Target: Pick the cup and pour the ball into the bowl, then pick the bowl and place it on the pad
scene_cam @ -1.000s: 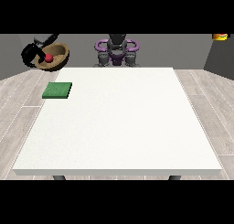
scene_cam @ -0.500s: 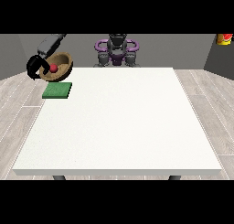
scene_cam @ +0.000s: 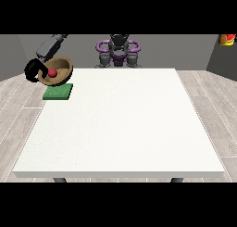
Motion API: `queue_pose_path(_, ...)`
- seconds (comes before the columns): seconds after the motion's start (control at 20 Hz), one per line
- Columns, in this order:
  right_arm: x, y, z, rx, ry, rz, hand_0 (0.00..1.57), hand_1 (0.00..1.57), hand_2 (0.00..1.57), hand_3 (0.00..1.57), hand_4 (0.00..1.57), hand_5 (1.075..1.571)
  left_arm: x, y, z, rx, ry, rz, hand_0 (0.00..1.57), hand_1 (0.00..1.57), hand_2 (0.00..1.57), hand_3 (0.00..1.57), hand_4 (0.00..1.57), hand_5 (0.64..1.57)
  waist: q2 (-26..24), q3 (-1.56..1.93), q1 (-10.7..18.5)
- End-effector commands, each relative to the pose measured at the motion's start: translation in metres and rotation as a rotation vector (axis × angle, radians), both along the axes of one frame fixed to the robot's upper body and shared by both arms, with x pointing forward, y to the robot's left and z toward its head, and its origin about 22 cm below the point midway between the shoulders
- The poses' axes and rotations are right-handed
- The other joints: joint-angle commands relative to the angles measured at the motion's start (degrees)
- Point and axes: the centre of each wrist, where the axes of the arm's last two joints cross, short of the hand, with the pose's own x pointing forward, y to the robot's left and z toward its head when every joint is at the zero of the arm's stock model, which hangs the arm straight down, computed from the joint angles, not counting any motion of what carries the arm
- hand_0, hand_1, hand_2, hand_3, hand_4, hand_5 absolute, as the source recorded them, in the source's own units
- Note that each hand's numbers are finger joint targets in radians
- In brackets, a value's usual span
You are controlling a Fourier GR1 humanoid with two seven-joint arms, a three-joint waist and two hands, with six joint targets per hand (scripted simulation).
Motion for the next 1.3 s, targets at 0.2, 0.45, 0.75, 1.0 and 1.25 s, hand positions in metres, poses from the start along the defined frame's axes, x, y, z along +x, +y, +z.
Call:
queue_pose_path(0.2, -0.002, -0.025, 0.026, -0.048, -0.029, -0.119, 1.54, 1.54, 1.44, 0.88, 0.00, 1.553, -0.005, 0.005, 0.010, -0.001, -0.012, 0.014, 0.00, 0.00, 0.00, 0.00, 1.19, 1.562, -0.2, 0.00, -0.3)
queue_pose_path(0.45, 0.016, 0.018, -0.004, -0.010, -0.050, -0.076, 1.46, 1.46, 1.41, 0.83, 0.00, 1.532, -0.011, 0.021, -0.013, 0.001, 0.002, 0.035, 0.00, 0.00, 0.00, 0.00, 1.19, 1.563, 0.2, -0.05, -0.7)
queue_pose_path(0.75, 0.019, -0.003, 0.025, -0.069, -0.131, -0.111, 1.26, 1.26, 1.35, 0.91, 0.11, 1.529, -0.012, 0.021, 0.001, 0.008, -0.052, 0.033, 0.00, 0.00, 0.00, 0.00, 1.19, 1.566, 3.5, -0.01, -0.2)
queue_pose_path(1.0, 0.040, 0.028, 0.024, -0.109, -0.073, -0.001, 0.00, 0.00, 0.21, 0.00, 0.00, 1.442, -0.018, 0.035, 0.032, 0.016, -0.094, 0.030, 0.00, 0.00, 0.00, 0.00, 1.20, 1.568, 5.4, -0.07, 1.0)
queue_pose_path(1.25, 0.030, 0.005, 0.025, -0.116, 0.034, -0.007, 0.00, 0.00, 0.00, 0.00, 0.00, 1.407, -0.001, -0.006, 0.000, 0.015, -0.026, -0.036, 0.00, 0.00, 0.00, 0.00, 1.19, 1.569, 0.2, 0.02, 2.9)
